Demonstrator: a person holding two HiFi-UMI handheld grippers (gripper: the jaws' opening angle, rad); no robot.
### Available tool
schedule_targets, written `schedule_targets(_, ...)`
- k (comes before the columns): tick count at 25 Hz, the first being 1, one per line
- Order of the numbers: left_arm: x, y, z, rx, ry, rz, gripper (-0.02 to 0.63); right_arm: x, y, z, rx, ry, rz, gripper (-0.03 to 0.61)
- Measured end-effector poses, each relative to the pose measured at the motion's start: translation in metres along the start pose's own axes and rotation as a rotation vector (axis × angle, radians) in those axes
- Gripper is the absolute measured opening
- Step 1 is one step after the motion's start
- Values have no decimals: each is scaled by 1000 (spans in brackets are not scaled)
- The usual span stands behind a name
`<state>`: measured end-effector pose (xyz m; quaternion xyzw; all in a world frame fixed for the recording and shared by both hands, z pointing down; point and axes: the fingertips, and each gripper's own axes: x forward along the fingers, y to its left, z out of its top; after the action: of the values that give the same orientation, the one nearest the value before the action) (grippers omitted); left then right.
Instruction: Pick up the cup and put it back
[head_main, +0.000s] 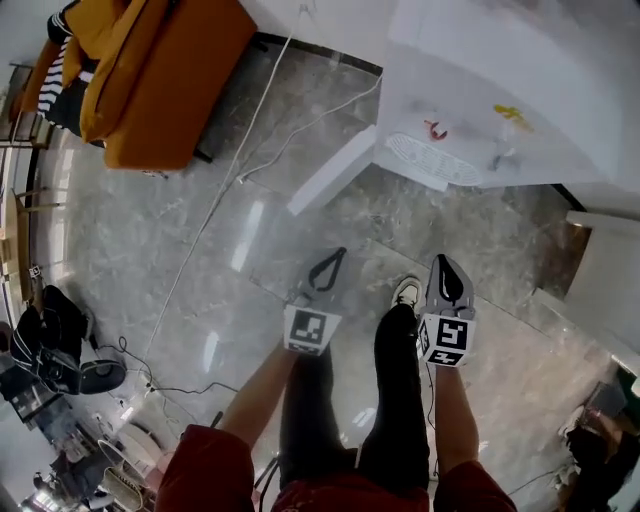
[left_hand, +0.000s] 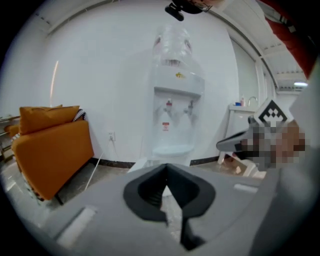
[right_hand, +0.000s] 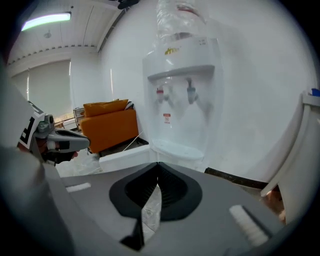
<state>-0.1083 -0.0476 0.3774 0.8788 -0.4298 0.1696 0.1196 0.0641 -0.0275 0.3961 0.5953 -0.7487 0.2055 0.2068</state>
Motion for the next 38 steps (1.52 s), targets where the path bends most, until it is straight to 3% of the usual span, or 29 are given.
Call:
schedule_targets(4, -45, -18, 87, 5, 24, -6, 0, -60, 11, 75, -1, -10, 12, 1)
schedule_targets(8, -84, -30, 167, -45, 25, -14, 0, -111, 25, 147, -12, -35, 18, 0)
schedule_targets(15, -132, -44, 266, -13, -4, 14, 0, -182, 22, 231, -15, -70, -3, 0)
schedule_targets(21, -159, -39, 324, 16, -65, 59, 0, -226, 8, 281, -32, -112, -45, 1)
schedule_targets(31, -197, -20, 398, 94, -149, 38, 0, -279, 7, 371, -10, -254, -138, 1)
schedule_targets(38, -207, -11, 425, 106, -193, 38, 0, -301, 11, 395, 52, -317, -171, 1)
